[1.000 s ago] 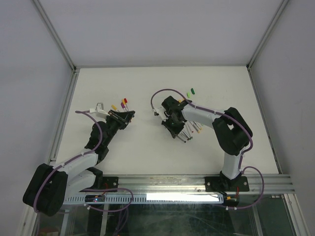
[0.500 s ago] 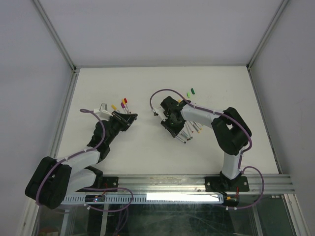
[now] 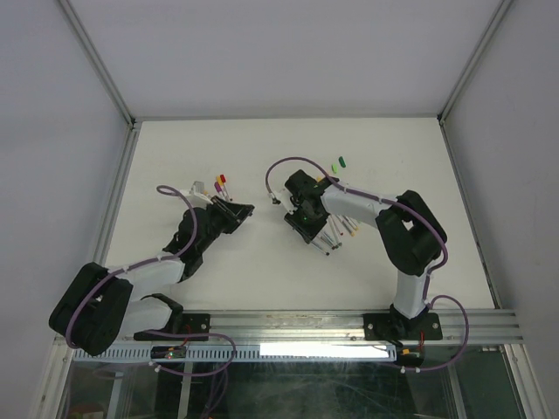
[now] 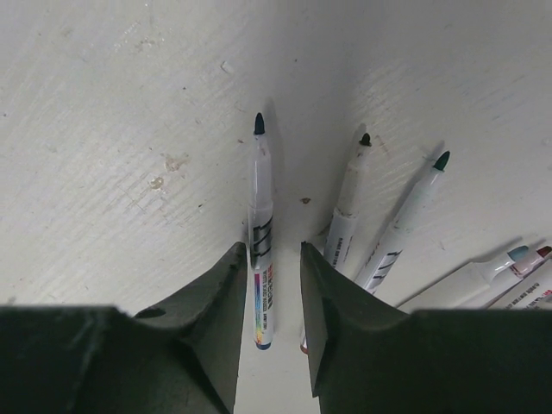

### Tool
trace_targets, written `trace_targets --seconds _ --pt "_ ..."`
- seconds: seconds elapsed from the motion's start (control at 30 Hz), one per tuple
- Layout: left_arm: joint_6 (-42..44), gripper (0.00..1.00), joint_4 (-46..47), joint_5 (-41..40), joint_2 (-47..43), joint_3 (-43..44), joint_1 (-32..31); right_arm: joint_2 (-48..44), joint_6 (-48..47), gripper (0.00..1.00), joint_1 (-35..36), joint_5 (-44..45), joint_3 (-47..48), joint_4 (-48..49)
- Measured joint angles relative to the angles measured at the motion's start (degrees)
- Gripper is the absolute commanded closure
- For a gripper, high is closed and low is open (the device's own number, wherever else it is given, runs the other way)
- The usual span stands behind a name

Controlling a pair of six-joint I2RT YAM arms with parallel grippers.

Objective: Open the pen caps
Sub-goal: Place the pen at the center of the board, then place the pen cap at the center of the board.

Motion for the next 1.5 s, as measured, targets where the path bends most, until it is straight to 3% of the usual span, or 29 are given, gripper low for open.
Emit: trace_targets --seconds 0.43,0.83,1.03,1.13,1.23,1.5 --pt "0.42 1.00 -14.86 -7.69 10.03 12.50 -6.12 -3.39 -0.66 0.67 -0.37 -1.20 0.00 0.70" --pt "4.13 1.00 -30.34 -9.86 29.40 32.68 -9.40 -11.69 -1.95 0.67 -5.29 -6.75 0.00 2.21" --pt "6.88 0.93 -38.66 -12.52 37.46 43.15 -11.06 -13.44 -1.99 0.67 -6.64 -8.20 -0.02 3.10" --pt "8.09 0.79 -41.48 -13.60 40.37 46.75 -11.23 -13.53 -2.01 0.67 -6.99 -8.79 -0.02 3.10" --pt "8.66 0.74 -42.38 -14.64 41.09 47.80 -11.23 -13.53 -2.12 0.67 -7.15 -9.25 -0.02 3.10" --pt "9.14 0.70 -42.77 -15.98 41.09 48.15 -11.23 -13.53 -2.36 0.67 -7.28 -9.51 -0.55 3.21"
